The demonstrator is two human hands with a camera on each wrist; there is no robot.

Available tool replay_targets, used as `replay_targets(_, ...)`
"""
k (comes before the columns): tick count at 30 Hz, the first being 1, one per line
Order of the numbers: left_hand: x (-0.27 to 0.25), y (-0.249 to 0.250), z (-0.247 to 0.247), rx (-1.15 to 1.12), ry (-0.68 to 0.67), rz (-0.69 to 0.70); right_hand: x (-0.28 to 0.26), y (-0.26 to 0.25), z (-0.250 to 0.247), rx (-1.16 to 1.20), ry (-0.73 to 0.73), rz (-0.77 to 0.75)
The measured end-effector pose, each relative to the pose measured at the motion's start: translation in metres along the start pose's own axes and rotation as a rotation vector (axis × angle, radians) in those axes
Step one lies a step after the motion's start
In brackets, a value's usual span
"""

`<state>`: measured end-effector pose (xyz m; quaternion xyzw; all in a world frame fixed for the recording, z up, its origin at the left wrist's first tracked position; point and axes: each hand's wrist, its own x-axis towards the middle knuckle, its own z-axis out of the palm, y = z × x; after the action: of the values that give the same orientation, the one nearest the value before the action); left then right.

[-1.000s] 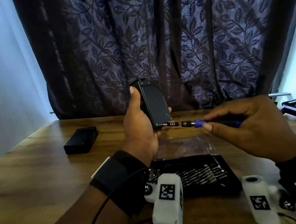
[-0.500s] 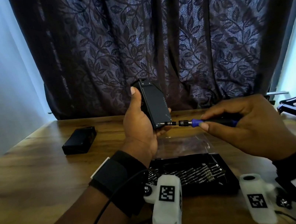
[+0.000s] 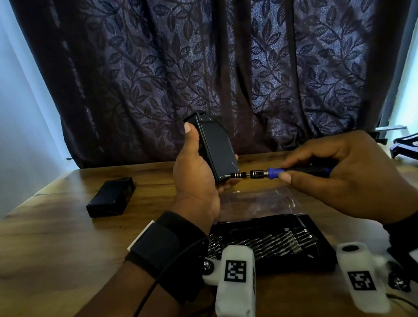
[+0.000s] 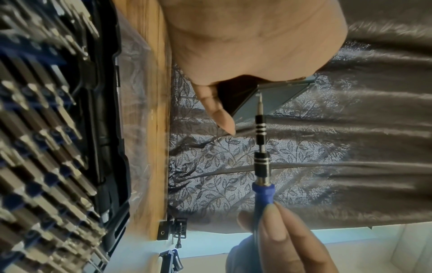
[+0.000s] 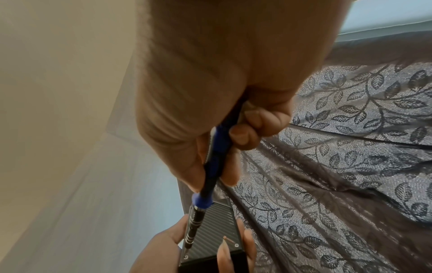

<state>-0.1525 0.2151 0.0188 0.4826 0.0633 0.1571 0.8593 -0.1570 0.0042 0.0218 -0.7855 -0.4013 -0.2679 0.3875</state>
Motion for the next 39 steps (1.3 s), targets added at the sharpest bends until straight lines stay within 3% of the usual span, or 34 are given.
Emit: replay_targets(39, 0.0088, -0.0085, -0.0019, 0.026, -0.033, 0.056, 0.0004, -0.0004, -0.0024, -0.084, -0.021, 0.041)
